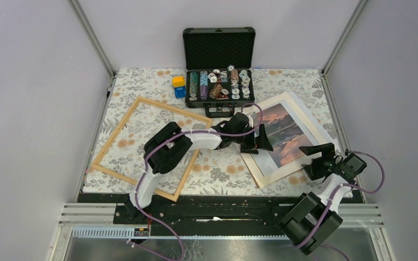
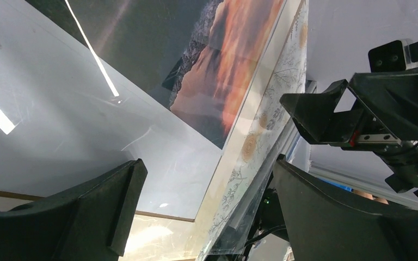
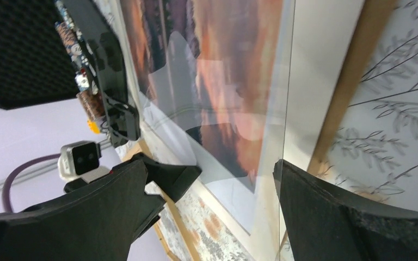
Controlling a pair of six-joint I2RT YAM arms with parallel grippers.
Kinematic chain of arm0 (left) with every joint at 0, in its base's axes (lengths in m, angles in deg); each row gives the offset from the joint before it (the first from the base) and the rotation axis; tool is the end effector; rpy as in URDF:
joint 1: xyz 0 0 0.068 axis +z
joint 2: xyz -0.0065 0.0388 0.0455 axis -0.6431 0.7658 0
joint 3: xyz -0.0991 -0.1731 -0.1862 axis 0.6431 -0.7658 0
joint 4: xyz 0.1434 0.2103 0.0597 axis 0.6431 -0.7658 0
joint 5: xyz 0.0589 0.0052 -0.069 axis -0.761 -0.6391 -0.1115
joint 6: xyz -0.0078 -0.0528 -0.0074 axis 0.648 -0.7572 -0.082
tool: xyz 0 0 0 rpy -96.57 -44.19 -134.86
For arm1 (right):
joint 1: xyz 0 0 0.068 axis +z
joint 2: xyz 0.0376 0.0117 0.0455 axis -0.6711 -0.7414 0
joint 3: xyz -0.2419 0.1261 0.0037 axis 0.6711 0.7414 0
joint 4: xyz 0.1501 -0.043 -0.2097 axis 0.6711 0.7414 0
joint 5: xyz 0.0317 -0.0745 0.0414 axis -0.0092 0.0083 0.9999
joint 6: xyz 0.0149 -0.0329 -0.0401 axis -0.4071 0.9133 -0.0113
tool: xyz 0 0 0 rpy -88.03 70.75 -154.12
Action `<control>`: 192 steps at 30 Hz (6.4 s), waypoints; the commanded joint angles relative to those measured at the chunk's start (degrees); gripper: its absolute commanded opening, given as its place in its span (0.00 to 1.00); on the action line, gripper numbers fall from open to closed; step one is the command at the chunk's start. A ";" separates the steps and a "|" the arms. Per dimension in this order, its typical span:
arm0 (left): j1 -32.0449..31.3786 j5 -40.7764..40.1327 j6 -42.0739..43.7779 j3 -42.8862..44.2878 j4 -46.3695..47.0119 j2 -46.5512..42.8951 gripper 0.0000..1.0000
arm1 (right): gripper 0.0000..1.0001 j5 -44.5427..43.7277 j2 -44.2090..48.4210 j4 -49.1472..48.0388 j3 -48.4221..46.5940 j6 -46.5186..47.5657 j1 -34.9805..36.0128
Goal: Put the photo into the frame
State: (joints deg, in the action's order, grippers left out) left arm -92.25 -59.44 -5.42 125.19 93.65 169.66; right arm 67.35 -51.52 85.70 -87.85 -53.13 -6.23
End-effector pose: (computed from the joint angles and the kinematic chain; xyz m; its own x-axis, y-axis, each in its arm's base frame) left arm 0.2786 -0.3848 0.1413 -0.9669 0.0262 -0.2539 0.2302 0.5200 -0.8226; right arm 0.1258 -0.1046 0.1615 -0.2826 0.9222 -0.2640 0.4759 0.3737 0.7962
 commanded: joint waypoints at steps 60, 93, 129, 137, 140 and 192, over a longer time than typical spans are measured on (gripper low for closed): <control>1.41 -0.42 9.94 -6.51 -5.42 -19.37 0.99 | 0.00 -22.62 3.30 0.87 -17.16 -0.96 11.21; 10.78 -44.47 35.21 12.90 -51.95 -64.80 0.99 | 0.00 -18.63 -29.27 -4.20 -80.92 -17.19 75.85; 46.99 -11.68 27.56 -5.17 -44.50 -40.84 0.99 | 0.08 -41.44 -36.11 -59.36 -15.33 -28.08 84.42; 51.59 -13.42 25.88 -5.15 -39.85 -24.03 0.99 | 0.15 -32.62 -43.69 -64.20 -14.99 -28.43 81.77; 51.51 -12.79 25.17 -5.26 -38.03 -19.73 0.99 | 0.17 -26.47 -48.44 -68.92 -15.22 -29.75 80.49; 64.53 -0.12 31.00 -15.65 -29.20 -24.04 0.99 | 0.00 -16.68 -36.02 -74.04 -10.61 -8.50 82.37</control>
State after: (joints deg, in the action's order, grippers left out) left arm -27.49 -62.98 22.47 108.49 61.26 142.40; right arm 52.75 -91.35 14.01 -99.13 -64.87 76.70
